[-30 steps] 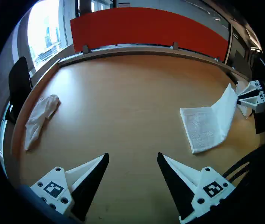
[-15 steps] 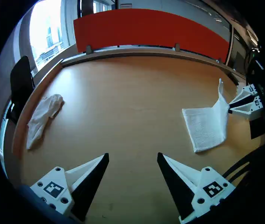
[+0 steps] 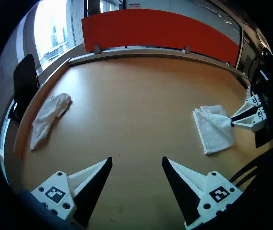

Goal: Fold towel

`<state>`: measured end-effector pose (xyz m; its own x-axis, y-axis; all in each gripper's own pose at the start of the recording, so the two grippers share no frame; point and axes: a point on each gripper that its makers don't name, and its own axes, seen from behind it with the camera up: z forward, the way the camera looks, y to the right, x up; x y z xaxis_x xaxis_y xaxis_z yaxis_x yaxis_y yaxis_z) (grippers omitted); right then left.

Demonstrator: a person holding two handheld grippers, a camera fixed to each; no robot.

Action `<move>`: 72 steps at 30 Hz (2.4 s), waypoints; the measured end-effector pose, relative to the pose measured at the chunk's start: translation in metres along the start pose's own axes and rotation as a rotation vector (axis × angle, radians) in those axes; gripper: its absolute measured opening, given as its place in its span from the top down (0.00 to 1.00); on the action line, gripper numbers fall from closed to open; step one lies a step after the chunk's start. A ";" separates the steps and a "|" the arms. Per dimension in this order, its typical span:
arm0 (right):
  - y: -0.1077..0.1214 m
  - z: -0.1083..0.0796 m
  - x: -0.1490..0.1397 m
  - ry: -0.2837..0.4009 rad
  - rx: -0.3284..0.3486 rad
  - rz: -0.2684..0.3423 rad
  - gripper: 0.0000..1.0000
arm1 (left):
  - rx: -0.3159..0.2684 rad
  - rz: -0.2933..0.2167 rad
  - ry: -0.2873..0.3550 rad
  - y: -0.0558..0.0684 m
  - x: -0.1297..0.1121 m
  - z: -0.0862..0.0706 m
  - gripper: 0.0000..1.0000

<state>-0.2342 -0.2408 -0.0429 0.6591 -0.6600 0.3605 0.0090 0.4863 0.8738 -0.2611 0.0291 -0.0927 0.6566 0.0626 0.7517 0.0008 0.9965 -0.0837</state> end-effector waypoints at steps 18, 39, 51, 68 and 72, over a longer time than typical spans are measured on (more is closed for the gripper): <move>-0.002 -0.009 0.003 0.012 0.006 -0.019 0.95 | -0.005 0.014 0.003 0.005 0.004 0.002 0.04; -0.002 -0.012 -0.015 -0.004 -0.014 0.026 0.27 | 0.000 0.013 0.008 0.008 0.003 -0.002 0.04; -0.004 -0.014 -0.053 -0.052 -0.036 0.076 0.27 | 0.000 0.021 0.009 0.009 0.004 -0.002 0.03; -0.004 -0.017 -0.101 -0.129 -0.059 0.114 0.27 | -0.005 0.022 0.010 0.012 0.002 -0.003 0.04; -0.005 -0.017 -0.110 -0.143 -0.061 0.127 0.29 | -0.005 0.021 0.011 0.013 0.002 -0.003 0.04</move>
<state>-0.2940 -0.1609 -0.0920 0.5441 -0.6638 0.5132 -0.0194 0.6016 0.7986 -0.2576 0.0416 -0.0946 0.6647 0.0827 0.7425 -0.0091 0.9947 -0.1026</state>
